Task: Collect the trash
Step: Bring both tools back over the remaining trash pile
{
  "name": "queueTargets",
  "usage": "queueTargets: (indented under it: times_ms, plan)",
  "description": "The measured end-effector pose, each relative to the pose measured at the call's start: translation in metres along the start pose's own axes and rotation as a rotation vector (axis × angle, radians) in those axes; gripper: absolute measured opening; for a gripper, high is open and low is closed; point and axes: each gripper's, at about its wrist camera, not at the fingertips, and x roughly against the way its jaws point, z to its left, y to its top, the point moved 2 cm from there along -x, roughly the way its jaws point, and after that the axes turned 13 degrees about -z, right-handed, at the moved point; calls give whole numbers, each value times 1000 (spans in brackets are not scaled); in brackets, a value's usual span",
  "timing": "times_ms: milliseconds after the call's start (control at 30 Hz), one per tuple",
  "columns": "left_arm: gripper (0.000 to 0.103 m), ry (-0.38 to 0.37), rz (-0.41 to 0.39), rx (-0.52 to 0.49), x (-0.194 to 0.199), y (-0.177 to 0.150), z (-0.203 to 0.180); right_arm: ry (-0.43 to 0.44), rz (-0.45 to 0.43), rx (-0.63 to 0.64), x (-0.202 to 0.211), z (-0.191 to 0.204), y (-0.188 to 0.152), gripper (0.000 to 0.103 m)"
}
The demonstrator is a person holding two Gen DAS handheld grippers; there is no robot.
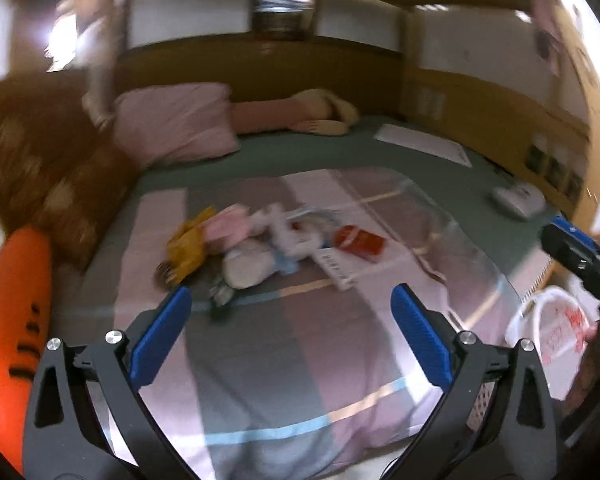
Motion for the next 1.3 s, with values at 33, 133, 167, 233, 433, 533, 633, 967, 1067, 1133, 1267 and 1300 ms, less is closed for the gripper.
queueTargets:
  times_ms: [33,133,167,233,433,533,633,967,1067,1133,1267,1300]
  plan:
    - [99,18,4,26,-2,-5,9,14,9,6,-10,9,0,86]
    - [99,62,8,68,-8,-20,31,59,26,15,-41,31,-12,86]
    - [99,79,9,72,-7,-24,40,55,24,33,-43,34,-18,86]
    - [99,130,56,78,-16,-30,46,25,63,80,-50,35,-38,86]
    - [99,125,33,136,-10,-29,56,14,61,73,-44,30,-39,86]
    - [99,123,48,148,-12,-32,56,24,101,47,-51,29,-43,86]
    - [99,117,57,151,-14,-34,54,30,95,63,-50,33,-44,86]
    - [99,118,59,141,-13,-36,51,33,100,63,-52,35,-44,86]
    - [99,116,61,138,-14,-36,49,35,104,63,-53,35,-45,86]
    - [99,115,63,138,-14,-37,48,35,106,64,-52,35,-45,86]
    - [99,113,64,134,-14,-38,47,35,109,64,-54,36,-47,86]
    - [99,113,66,132,-15,-38,47,36,109,63,-54,36,-47,86]
